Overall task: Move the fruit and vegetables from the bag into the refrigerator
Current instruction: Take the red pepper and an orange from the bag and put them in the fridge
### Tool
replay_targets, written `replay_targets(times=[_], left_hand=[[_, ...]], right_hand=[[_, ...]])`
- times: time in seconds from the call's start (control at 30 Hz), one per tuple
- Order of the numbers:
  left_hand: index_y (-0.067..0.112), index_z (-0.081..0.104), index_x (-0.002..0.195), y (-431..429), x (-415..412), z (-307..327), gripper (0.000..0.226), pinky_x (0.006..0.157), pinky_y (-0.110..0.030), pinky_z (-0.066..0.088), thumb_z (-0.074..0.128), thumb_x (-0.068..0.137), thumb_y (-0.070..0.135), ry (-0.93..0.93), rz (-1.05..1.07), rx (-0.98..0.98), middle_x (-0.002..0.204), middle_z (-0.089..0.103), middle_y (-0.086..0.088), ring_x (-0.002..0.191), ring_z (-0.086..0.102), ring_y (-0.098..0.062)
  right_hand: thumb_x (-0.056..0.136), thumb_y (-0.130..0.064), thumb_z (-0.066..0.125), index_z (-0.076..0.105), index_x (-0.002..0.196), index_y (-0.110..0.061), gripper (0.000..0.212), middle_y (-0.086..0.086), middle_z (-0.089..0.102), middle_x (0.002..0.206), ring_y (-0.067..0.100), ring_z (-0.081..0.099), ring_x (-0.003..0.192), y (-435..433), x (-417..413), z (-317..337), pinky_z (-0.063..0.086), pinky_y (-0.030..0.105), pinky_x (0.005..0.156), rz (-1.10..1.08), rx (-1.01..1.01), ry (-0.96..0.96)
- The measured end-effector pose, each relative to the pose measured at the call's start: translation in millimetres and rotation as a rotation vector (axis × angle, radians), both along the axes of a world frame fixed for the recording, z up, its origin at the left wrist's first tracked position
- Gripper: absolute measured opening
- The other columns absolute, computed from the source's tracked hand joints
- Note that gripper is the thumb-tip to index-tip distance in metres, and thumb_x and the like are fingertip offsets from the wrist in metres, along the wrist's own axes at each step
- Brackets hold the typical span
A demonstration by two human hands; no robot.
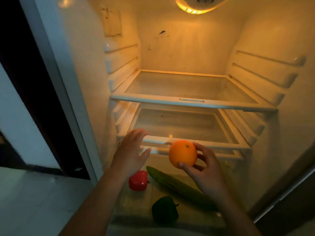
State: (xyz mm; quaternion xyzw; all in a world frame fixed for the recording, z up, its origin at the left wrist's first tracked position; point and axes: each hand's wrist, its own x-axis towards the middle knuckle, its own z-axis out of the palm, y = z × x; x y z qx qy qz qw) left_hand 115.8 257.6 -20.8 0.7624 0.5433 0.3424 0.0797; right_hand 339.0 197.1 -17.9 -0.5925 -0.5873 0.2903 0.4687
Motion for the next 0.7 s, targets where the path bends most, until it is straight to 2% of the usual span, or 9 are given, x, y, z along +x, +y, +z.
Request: replay_targets(times=[0.07, 0.13, 0.2, 0.33, 0.43, 0.53, 0.6, 0.7], left_hand=[[0.026, 0.035, 0.139, 12, 0, -3, 0.058, 0.113, -0.035, 0.025, 0.057, 0.087, 0.037, 0.089, 0.042, -0.087, 0.149, 0.029, 0.005, 0.138, 0.023, -0.014], [0.025, 0.032, 0.141, 20, -3, -9, 0.064, 0.113, -0.041, 0.026, 0.057, 0.085, 0.042, 0.217, 0.058, -0.104, 0.150, 0.028, 0.002, 0.139, 0.022, -0.017], [0.024, 0.027, 0.144, 20, -6, -13, 0.070, 0.115, -0.041, 0.023, 0.057, 0.084, 0.044, 0.302, 0.051, -0.105, 0.152, 0.024, 0.001, 0.141, 0.019, -0.018], [0.028, 0.013, 0.147, 14, -11, -8, 0.074, 0.118, -0.039, 0.014, 0.054, 0.088, 0.045, 0.359, 0.003, -0.156, 0.156, 0.011, 0.006, 0.144, 0.005, -0.015], [0.031, 0.028, 0.142, 6, -15, 9, 0.061, 0.113, -0.034, 0.027, 0.055, 0.088, 0.041, 0.205, -0.058, -0.129, 0.151, 0.024, 0.008, 0.139, 0.020, -0.011], [0.031, 0.045, 0.132, -4, -20, 33, 0.050, 0.102, -0.027, 0.039, 0.062, 0.085, 0.035, 0.091, -0.091, 0.074, 0.139, 0.042, 0.010, 0.127, 0.038, -0.008], [0.031, 0.051, 0.126, -7, -22, 52, 0.046, 0.092, -0.022, 0.042, 0.066, 0.082, 0.031, 0.052, -0.078, 0.201, 0.131, 0.050, 0.009, 0.119, 0.046, -0.007], [0.030, 0.054, 0.120, -9, -22, 81, 0.041, 0.089, -0.019, 0.042, 0.061, 0.081, 0.039, -0.075, -0.081, 0.307, 0.121, 0.055, 0.012, 0.111, 0.049, -0.002]], right_hand=[[0.068, -0.027, 0.081, 0.040, 0.119, -0.043, 0.067, -0.017, 0.036, 0.125, 0.010, 0.042, 0.117, 4, 1, 5, 0.044, 0.018, 0.073, -0.011, 0.013, 0.003], [0.069, -0.028, 0.081, 0.039, 0.118, -0.045, 0.067, -0.017, 0.037, 0.125, 0.008, 0.042, 0.115, 7, 2, 9, 0.041, 0.014, 0.069, -0.015, 0.008, 0.000], [0.069, -0.029, 0.081, 0.039, 0.119, -0.046, 0.067, -0.018, 0.037, 0.124, 0.008, 0.042, 0.114, 8, 2, 14, 0.041, 0.014, 0.068, -0.009, 0.013, -0.010], [0.068, -0.033, 0.080, 0.037, 0.120, -0.049, 0.070, -0.023, 0.035, 0.120, 0.006, 0.042, 0.111, 8, 1, 28, 0.040, 0.012, 0.067, -0.017, 0.067, -0.050], [0.068, -0.034, 0.080, 0.036, 0.118, -0.050, 0.069, -0.022, 0.036, 0.122, 0.005, 0.043, 0.111, 7, -1, 42, 0.039, 0.012, 0.068, -0.018, 0.114, -0.070], [0.067, -0.035, 0.080, 0.035, 0.116, -0.054, 0.069, -0.020, 0.038, 0.123, 0.005, 0.045, 0.110, 6, -3, 57, 0.038, 0.012, 0.068, -0.002, 0.164, -0.093], [0.068, -0.034, 0.079, 0.037, 0.115, -0.054, 0.067, -0.019, 0.040, 0.123, 0.006, 0.046, 0.110, 5, -5, 68, 0.039, 0.013, 0.069, 0.002, 0.188, -0.073], [0.065, -0.041, 0.077, 0.039, 0.120, -0.049, 0.066, -0.017, 0.042, 0.124, 0.008, 0.047, 0.110, 6, -11, 89, 0.040, 0.014, 0.070, -0.004, 0.237, -0.062]])
